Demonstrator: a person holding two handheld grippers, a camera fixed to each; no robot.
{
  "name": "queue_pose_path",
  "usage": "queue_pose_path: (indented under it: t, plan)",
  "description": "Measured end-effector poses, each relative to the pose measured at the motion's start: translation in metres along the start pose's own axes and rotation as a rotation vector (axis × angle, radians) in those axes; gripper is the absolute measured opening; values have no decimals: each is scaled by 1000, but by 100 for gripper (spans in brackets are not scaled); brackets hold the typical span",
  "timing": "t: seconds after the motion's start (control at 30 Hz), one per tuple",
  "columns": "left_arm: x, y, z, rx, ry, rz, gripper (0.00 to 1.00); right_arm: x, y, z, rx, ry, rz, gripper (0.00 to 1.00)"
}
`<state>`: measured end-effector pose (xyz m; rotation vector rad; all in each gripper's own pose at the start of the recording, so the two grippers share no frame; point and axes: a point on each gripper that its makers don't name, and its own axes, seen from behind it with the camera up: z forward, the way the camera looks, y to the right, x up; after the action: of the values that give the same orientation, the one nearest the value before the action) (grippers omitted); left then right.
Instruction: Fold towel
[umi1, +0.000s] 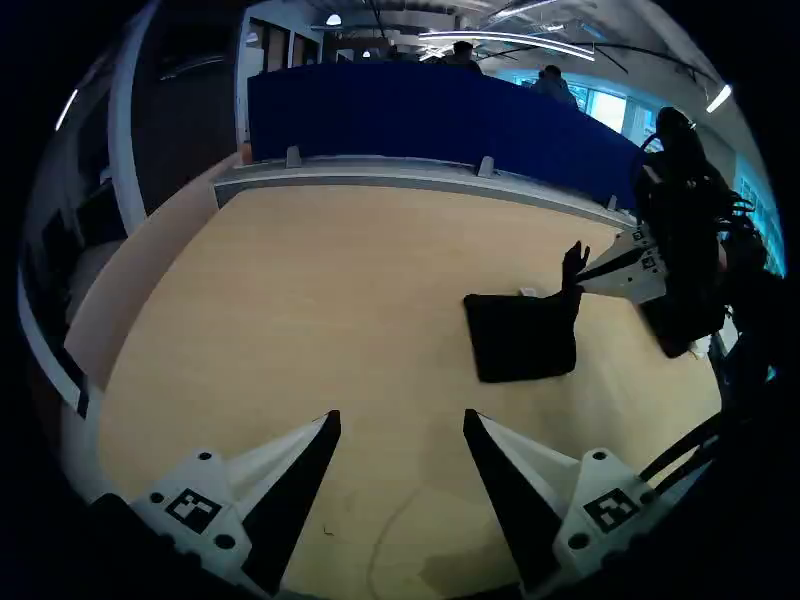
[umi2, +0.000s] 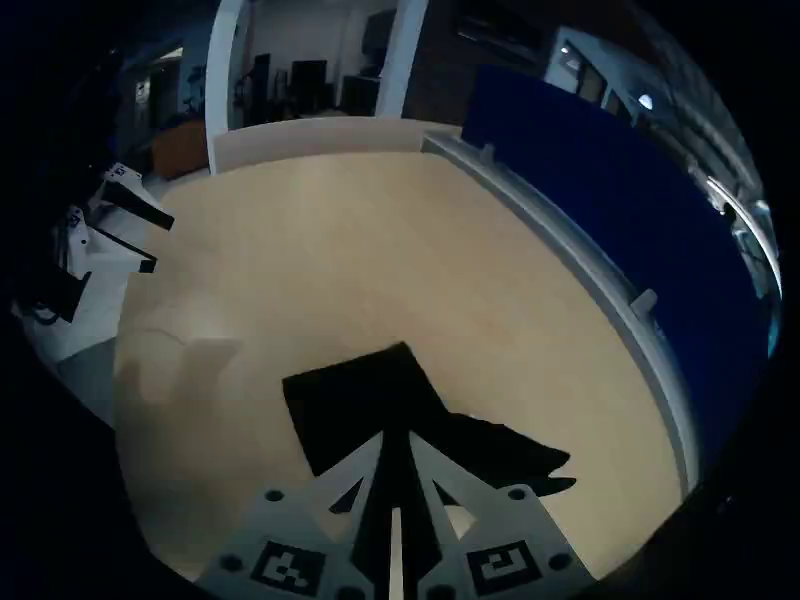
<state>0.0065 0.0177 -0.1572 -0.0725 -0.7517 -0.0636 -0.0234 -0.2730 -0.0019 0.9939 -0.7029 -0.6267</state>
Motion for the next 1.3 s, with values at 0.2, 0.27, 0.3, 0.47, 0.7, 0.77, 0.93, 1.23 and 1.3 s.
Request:
queue_pose_path:
  t: [0.2,0.27,0.3,0.47,0.7,0.77,0.93,1.23,1.3]
  plan:
    - [-5,-12,-14,25,12,-29,91,8,-33,40,67,-23,-34,2]
    - [-9,-16,-17,33,12,-40,91,6,-44,55,92,-35,-33,3]
    - [-12,-17,-18,37,11,-45,91,4,-50,62,105,-44,-31,3]
    - [-21,-18,-22,43,8,-61,91,-9,-69,85,148,-84,-19,3]
    - [-26,-17,-22,39,6,-62,91,-14,-74,89,159,-104,-26,8]
    - [-27,-17,-22,38,6,-64,91,-14,-74,88,161,-106,-26,11]
    - [-26,-20,-20,37,6,-65,91,-12,-74,84,161,-93,-17,31]
    - [-22,-19,-17,31,6,-61,91,-16,-71,76,142,-91,11,68]
    - [-20,-17,-17,27,8,-61,91,-18,-70,74,137,-91,22,68]
